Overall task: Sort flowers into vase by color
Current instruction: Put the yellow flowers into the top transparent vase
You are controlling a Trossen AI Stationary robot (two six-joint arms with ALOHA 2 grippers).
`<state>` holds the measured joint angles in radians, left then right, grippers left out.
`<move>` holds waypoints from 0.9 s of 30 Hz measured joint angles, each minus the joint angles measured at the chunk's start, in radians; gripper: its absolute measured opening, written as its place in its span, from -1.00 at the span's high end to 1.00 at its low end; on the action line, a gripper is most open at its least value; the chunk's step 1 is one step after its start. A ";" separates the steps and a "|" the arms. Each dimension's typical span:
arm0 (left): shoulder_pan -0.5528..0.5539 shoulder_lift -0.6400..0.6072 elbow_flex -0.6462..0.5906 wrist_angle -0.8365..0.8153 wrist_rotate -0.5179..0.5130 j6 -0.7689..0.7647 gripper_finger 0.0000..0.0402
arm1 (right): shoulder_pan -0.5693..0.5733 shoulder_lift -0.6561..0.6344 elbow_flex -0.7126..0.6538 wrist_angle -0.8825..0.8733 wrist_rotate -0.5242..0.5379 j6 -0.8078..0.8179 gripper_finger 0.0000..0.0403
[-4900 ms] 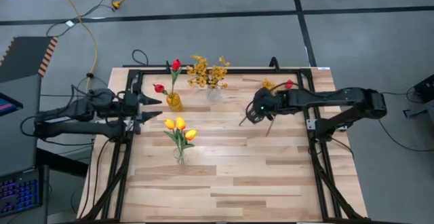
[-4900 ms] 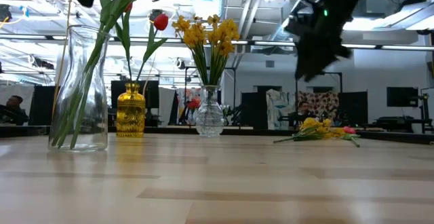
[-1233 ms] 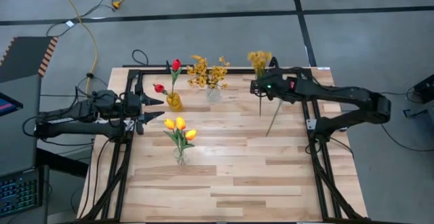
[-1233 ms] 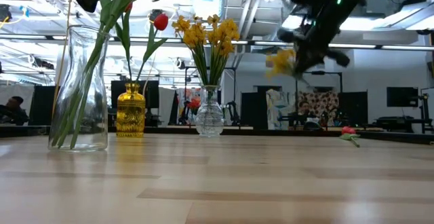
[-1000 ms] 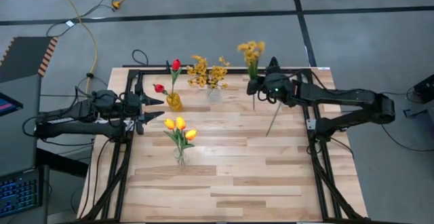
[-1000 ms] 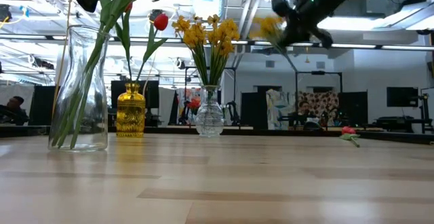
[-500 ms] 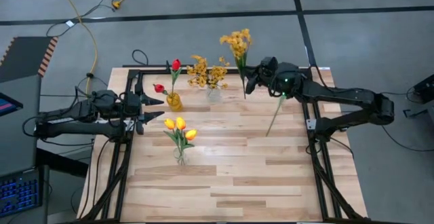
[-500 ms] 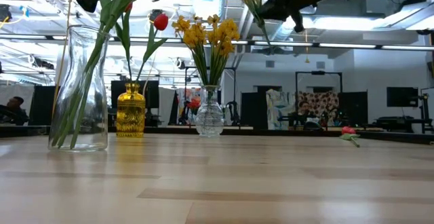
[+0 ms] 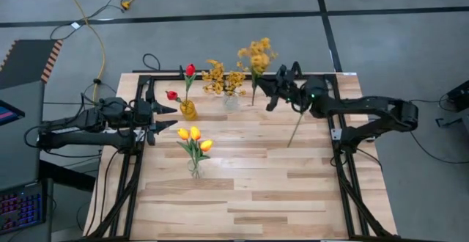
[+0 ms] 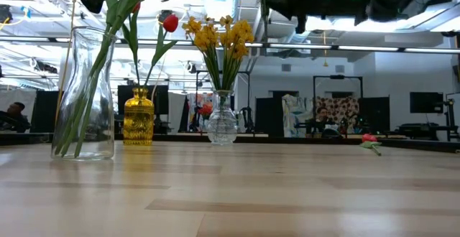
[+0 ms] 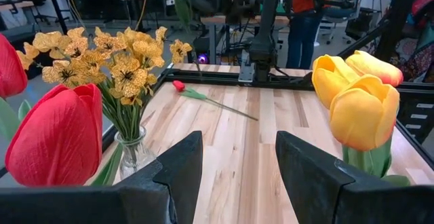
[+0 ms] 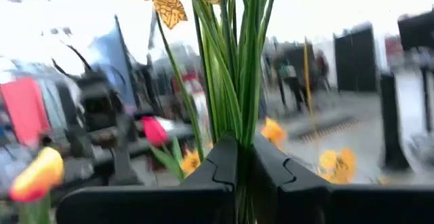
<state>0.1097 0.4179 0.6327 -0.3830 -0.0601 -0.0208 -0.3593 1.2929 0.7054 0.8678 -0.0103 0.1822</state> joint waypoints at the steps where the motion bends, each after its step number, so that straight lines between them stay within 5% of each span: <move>1: 0.000 0.000 0.000 0.000 0.000 -0.004 0.12 | -0.006 0.018 -0.033 0.101 -0.012 0.000 0.78; 10: 0.000 0.000 0.000 0.000 0.000 -0.007 0.12 | -0.030 0.260 -0.151 0.701 -0.073 -0.085 0.78; 18: 0.000 0.000 0.000 0.000 0.000 -0.007 0.12 | -0.008 0.448 -0.038 0.699 -0.073 -0.063 0.78; 27: 0.000 0.000 0.000 -0.001 0.000 -0.007 0.12 | 0.031 0.444 0.035 0.700 -0.073 -0.106 0.78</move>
<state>0.1097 0.4179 0.6327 -0.3836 -0.0605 -0.0273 -0.3283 1.7366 0.7399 1.5677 -0.0830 0.0761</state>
